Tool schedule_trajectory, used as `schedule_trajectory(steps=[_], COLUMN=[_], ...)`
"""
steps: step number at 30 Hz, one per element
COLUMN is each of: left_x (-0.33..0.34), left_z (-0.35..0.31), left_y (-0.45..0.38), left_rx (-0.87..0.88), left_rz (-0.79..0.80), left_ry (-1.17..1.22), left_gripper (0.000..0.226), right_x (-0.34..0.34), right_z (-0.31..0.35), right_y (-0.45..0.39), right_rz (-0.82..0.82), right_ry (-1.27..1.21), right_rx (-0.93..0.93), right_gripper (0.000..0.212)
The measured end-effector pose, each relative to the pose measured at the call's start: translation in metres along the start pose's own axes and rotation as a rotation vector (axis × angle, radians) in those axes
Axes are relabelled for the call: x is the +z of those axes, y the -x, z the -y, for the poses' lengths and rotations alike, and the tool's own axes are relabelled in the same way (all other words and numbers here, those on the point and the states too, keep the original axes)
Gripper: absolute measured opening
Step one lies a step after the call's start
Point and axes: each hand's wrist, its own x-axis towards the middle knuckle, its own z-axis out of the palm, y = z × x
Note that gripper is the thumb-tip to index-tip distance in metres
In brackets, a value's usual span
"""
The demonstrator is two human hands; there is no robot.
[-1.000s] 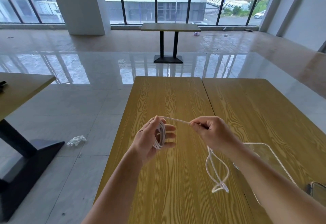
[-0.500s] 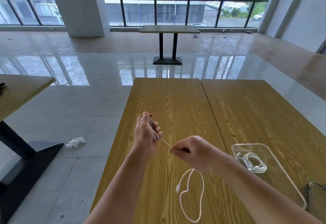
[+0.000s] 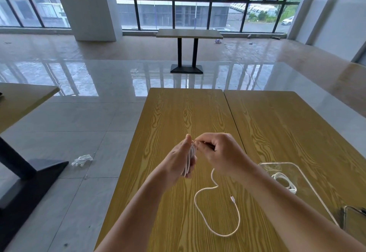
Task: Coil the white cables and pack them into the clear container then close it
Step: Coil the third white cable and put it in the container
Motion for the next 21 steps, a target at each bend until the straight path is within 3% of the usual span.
schedule_trajectory(steps=[5, 9, 12, 17, 21], left_x=[0.003, -0.004, -0.006, -0.014, -0.019], left_z=[-0.004, -0.003, -0.002, 0.001, 0.004], left_y=[0.009, 0.012, 0.013, 0.011, 0.008], left_rx=[-0.078, -0.043, -0.053, -0.040, -0.019], left_rz=[0.189, 0.301, 0.324, 0.226, -0.004], left_ry=[0.093, 0.103, 0.127, 0.317, 0.468], left_gripper=[0.062, 0.028, 0.024, 0.024, 0.026], right_x=[-0.002, -0.002, -0.002, -0.009, -0.013], right_z=[-0.007, -0.009, -0.008, -0.016, -0.027], right_y=[0.000, 0.000, -0.001, 0.002, 0.006], right_rz=[-0.018, 0.036, 0.044, -0.002, -0.103], right_ry=[-0.066, -0.150, -0.173, -0.124, -0.062], right_rx=[0.030, 0.035, 0.063, 0.123, 0.204], right_gripper=[0.012, 0.013, 0.014, 0.014, 0.014])
